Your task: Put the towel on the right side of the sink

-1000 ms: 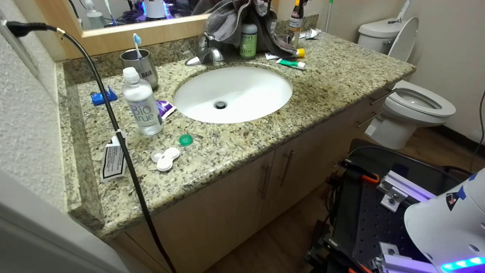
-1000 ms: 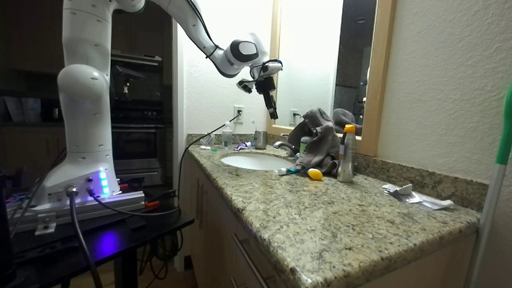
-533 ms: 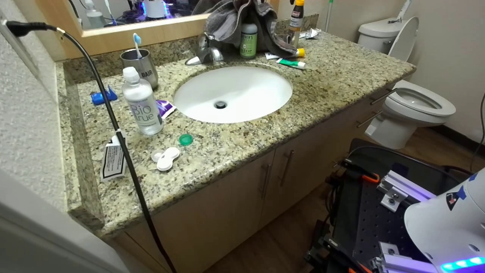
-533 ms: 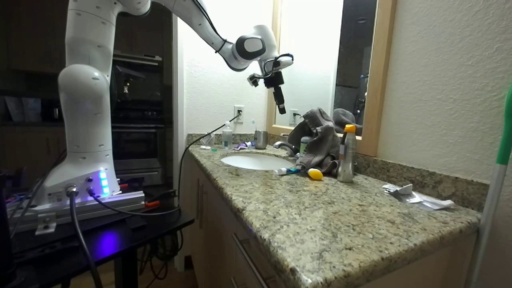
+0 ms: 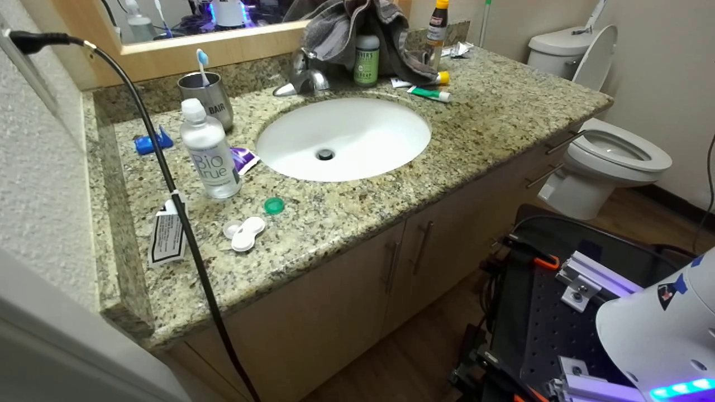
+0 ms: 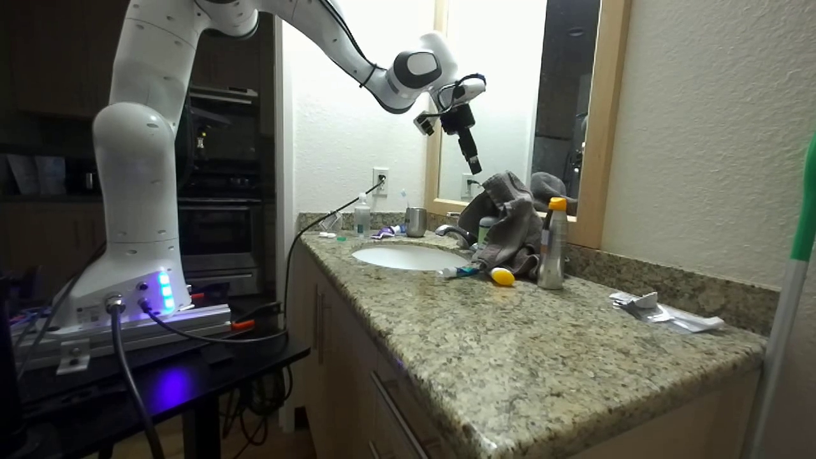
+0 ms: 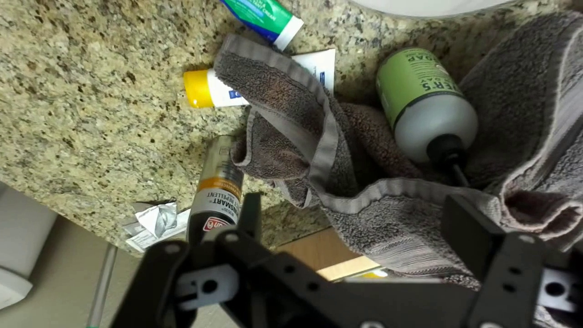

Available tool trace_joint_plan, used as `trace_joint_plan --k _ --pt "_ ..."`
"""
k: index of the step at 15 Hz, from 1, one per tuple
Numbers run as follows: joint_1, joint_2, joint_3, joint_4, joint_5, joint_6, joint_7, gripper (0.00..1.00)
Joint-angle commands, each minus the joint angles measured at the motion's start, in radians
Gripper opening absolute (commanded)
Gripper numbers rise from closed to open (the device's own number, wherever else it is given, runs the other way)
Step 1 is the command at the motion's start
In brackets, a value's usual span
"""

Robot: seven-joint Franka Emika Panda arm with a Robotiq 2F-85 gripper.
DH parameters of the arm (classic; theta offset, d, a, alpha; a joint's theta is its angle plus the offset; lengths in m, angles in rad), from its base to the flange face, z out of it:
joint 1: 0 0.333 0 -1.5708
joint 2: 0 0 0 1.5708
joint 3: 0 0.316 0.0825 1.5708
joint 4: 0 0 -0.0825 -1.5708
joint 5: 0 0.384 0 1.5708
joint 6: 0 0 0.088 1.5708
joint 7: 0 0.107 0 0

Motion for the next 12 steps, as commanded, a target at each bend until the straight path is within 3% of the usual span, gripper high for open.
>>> trace_joint_plan --k 1,4,6,7,10,12 --pt "-0.068 0.057 0.068 0.104 0.17 -0.117 -0.247 1.0" --pt "-0.082 0.16 0.036 0.3 0.277 -0.362 -0.385 1.0" --pt "-0.055 0.217 -0.006 0.413 0.191 -0.498 -0.247 1.0" --pt "-0.059 0.137 0.015 0.283 0.224 -0.394 -0.306 1.0" --pt "-0.062 0.196 0.006 0.38 0.201 -0.467 -0.259 1.0" --pt "-0.078 0.198 0.025 0.355 0.224 -0.455 -0.334 1.0"
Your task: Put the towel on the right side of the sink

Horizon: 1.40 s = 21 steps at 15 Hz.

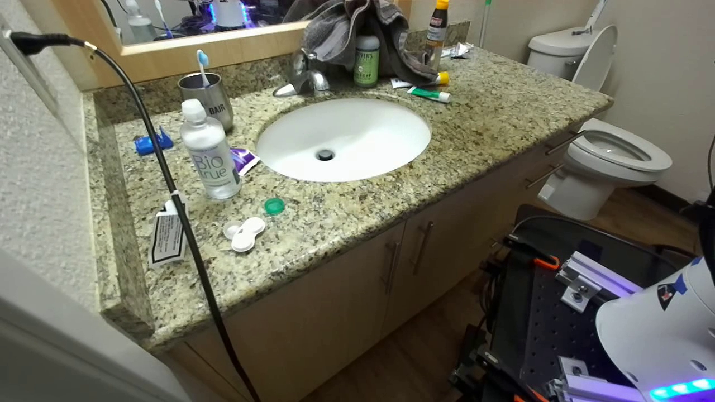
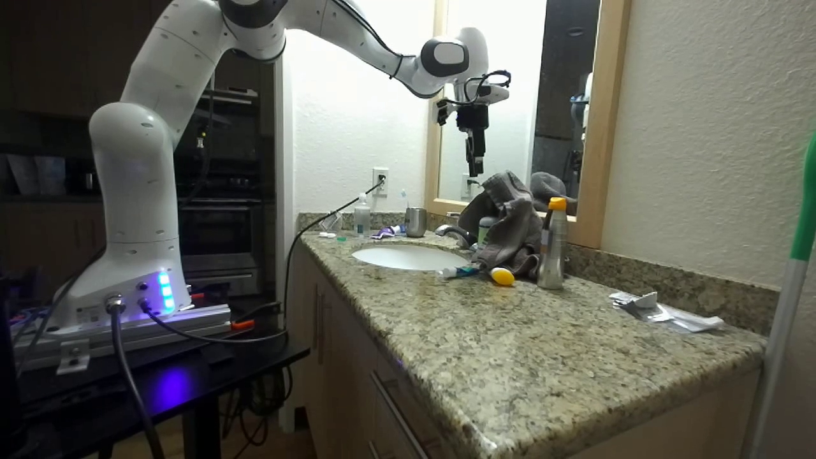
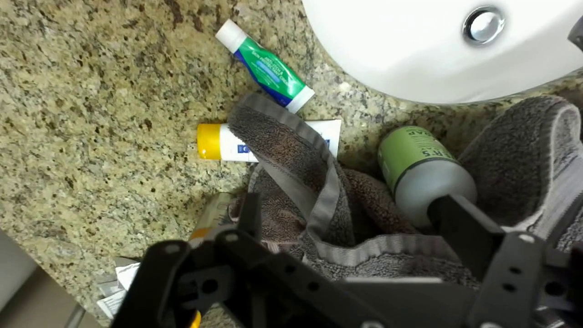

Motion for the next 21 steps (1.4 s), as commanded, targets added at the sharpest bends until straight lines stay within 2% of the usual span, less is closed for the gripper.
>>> trace_joint_plan --k 1,3,5,6,8,9,11,13,15,21 --pt "-0.058 0.036 0.053 0.026 0.093 -0.018 -0.158 1.0" --pt "-0.101 0.102 0.08 0.109 0.19 -0.039 -0.249 1.0" --pt "-0.136 0.146 0.097 0.168 0.238 -0.021 -0.322 1.0" --pt "-0.184 0.166 0.089 0.219 0.253 -0.025 -0.378 1.0" --pt "-0.213 0.204 0.079 0.29 0.261 0.002 -0.355 1.0" --pt "-0.161 0.151 0.066 0.188 0.229 0.004 -0.331 1.0" --pt "-0.203 0.176 0.066 0.244 0.241 0.004 -0.341 1.0" --pt "-0.208 0.182 0.068 0.257 0.242 0.004 -0.342 1.0" --pt "-0.213 0.188 0.077 0.289 0.239 -0.044 -0.379 1.0" --pt "-0.218 0.193 0.081 0.361 0.218 -0.024 -0.572 1.0"
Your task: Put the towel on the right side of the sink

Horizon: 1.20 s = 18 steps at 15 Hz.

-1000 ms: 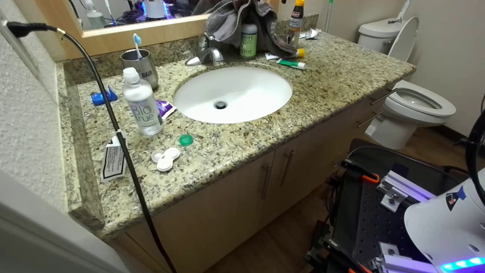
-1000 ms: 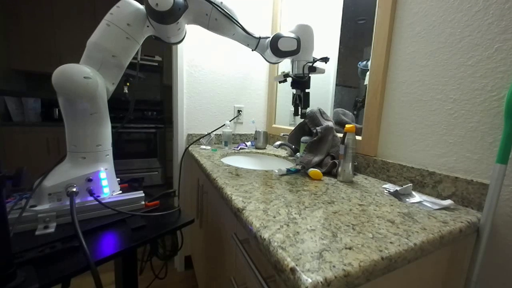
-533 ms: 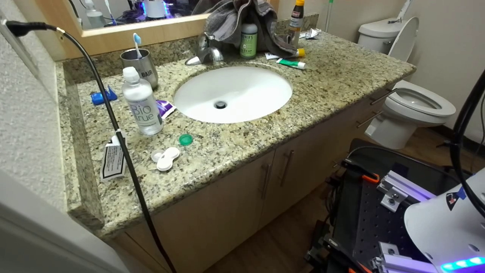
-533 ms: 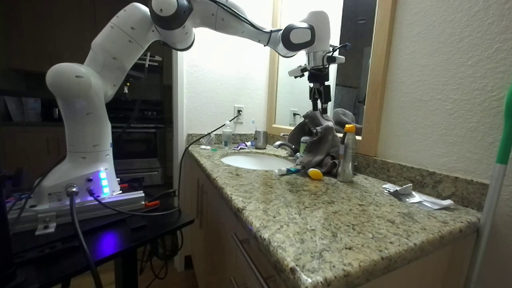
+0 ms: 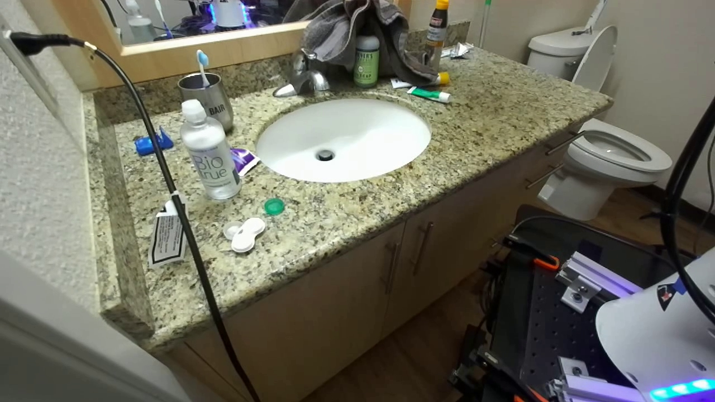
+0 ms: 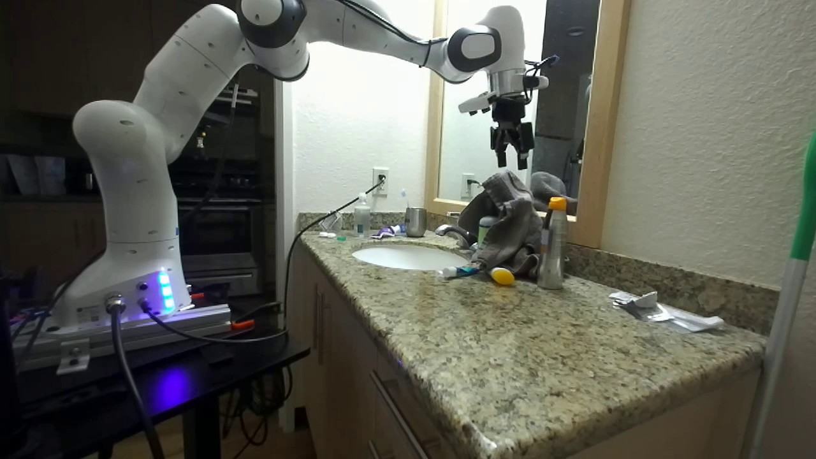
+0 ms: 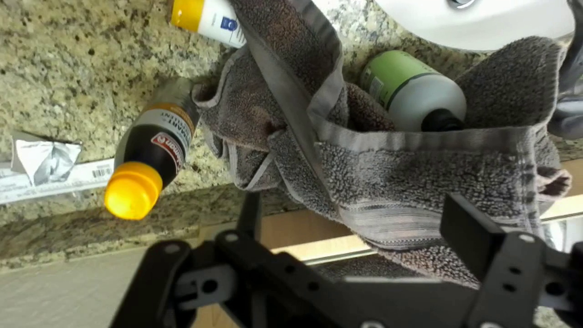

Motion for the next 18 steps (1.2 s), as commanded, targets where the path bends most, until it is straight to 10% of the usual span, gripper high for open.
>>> trace_joint_plan --k 1,18 --pt "-0.01 0.012 0.009 0.054 -0.015 -0.022 -0.104 1.0" --pt "0.001 0.0 0.0 0.027 -0.008 0.001 -0.071 1.0"
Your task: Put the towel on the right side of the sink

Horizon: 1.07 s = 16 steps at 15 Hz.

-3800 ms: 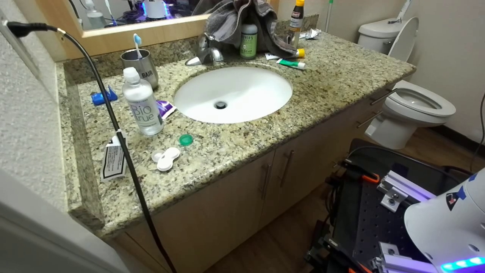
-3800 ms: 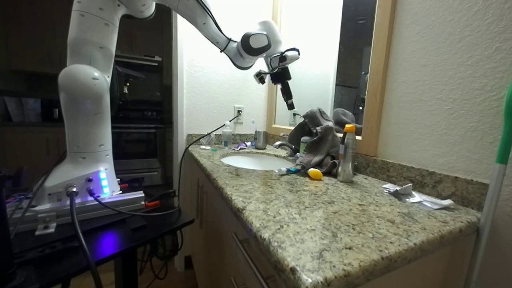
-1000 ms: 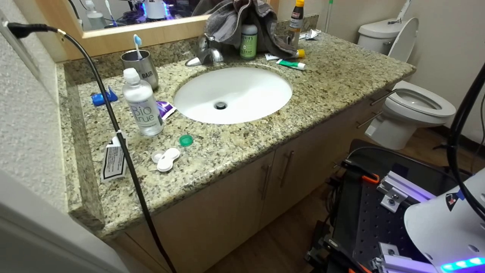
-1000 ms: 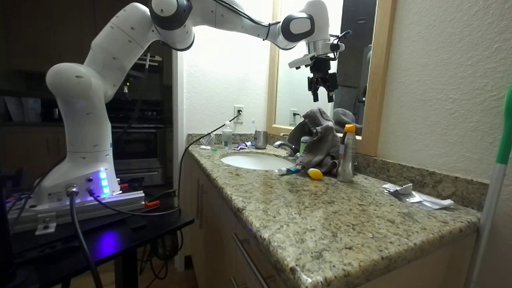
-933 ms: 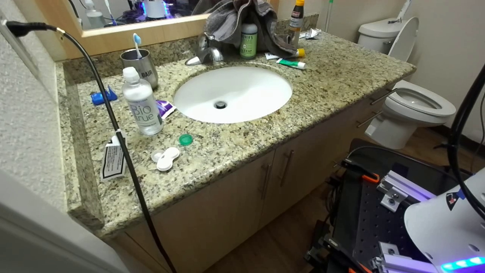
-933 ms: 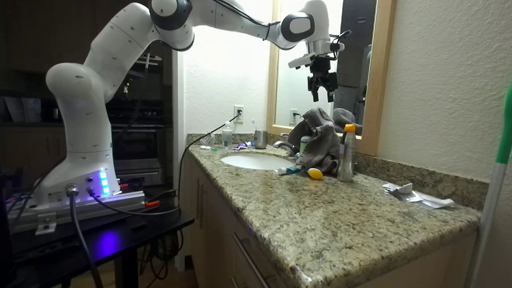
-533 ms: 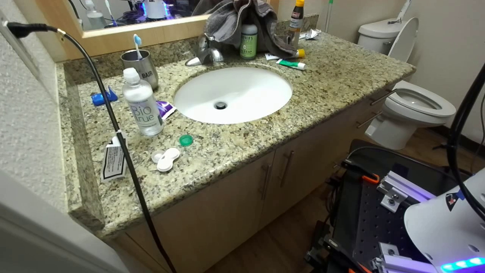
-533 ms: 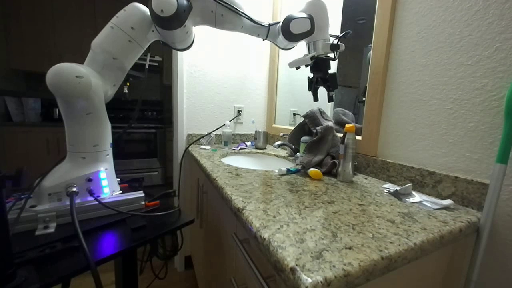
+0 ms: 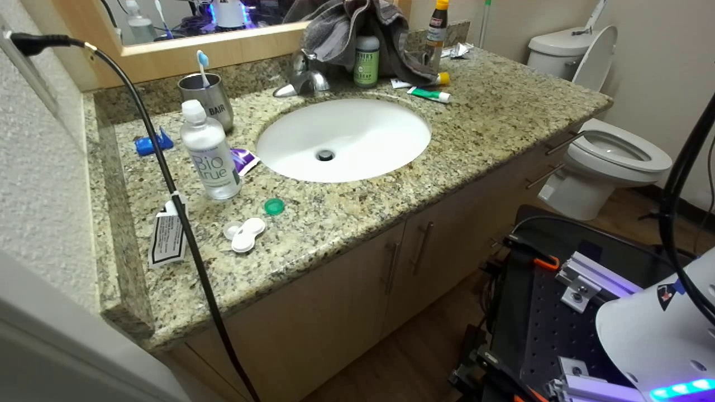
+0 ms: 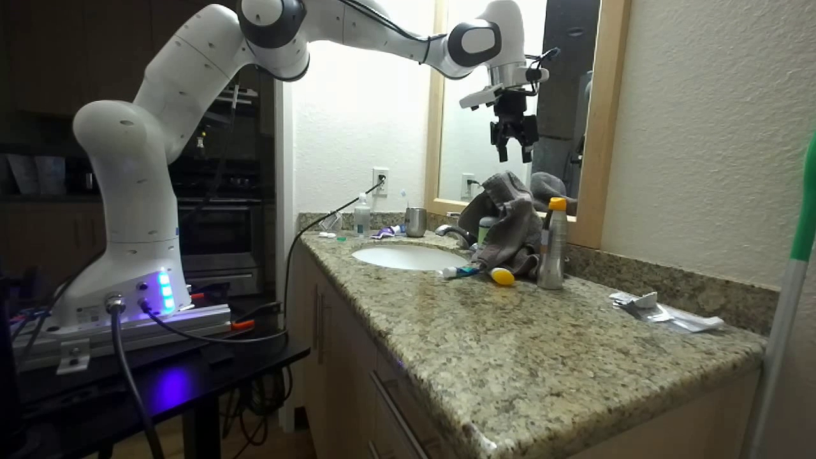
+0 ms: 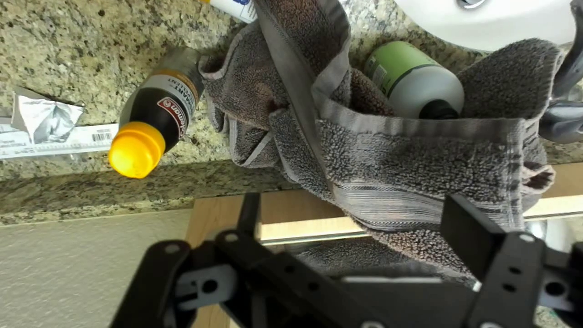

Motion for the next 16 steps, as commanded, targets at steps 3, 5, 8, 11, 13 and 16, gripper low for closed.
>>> trace_joint_plan --k 3,5,8,11,13,16 --pt "0.015 -0.006 0.003 -0.026 -0.029 -0.003 -0.047 1.0" --pt "0.064 -0.048 -0.003 -0.123 -0.09 0.084 -0.107 1.0" --pt "0.125 -0.078 0.028 -0.231 -0.136 0.186 -0.188 1.0" --pt "0.136 -0.078 0.069 -0.245 -0.092 0.205 -0.272 1.0" --pt "0.151 -0.034 0.055 -0.188 -0.109 0.18 -0.216 1.0" --pt "0.143 -0.022 0.055 -0.182 -0.103 0.188 -0.224 1.0"
